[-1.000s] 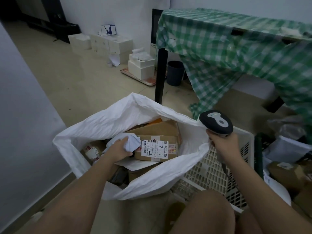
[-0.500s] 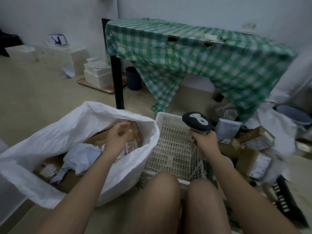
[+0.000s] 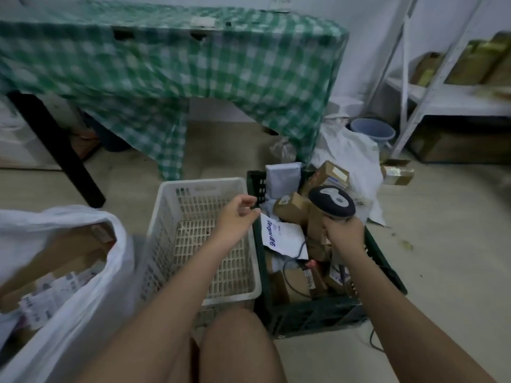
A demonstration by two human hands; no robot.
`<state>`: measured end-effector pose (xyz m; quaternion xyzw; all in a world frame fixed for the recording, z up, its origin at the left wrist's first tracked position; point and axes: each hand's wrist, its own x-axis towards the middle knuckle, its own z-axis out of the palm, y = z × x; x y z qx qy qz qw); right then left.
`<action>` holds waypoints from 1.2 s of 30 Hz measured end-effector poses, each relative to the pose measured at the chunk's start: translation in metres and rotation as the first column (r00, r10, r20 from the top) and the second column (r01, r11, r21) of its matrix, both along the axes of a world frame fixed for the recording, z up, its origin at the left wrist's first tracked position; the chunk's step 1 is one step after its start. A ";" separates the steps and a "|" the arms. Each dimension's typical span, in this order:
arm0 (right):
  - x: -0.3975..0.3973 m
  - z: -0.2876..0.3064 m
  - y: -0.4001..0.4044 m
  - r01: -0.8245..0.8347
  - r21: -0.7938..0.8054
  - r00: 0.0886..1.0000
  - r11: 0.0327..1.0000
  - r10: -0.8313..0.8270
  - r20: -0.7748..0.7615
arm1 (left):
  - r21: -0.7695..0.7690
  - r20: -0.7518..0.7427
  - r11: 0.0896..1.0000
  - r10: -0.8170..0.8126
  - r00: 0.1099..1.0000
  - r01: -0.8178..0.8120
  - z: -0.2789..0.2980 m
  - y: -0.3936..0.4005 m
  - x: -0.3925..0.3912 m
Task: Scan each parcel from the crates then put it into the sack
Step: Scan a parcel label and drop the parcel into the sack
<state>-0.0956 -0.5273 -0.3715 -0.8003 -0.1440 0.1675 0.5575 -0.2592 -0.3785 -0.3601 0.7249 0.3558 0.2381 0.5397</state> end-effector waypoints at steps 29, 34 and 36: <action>0.181 -0.131 0.027 0.428 0.075 0.868 0.901 -0.387 -0.312 | -0.063 -0.152 0.988 -0.150 0.977 0.141 -0.159 0.039 0.270; 0.133 -0.100 0.041 0.393 0.209 0.899 0.895 -0.326 -0.292 | -0.315 0.003 0.949 0.007 1.000 -0.005 -0.116 0.061 0.191; 0.112 -0.082 0.047 0.368 0.255 0.910 0.894 -0.290 -0.296 | -0.391 0.036 0.919 0.067 0.997 -0.048 -0.094 0.063 0.164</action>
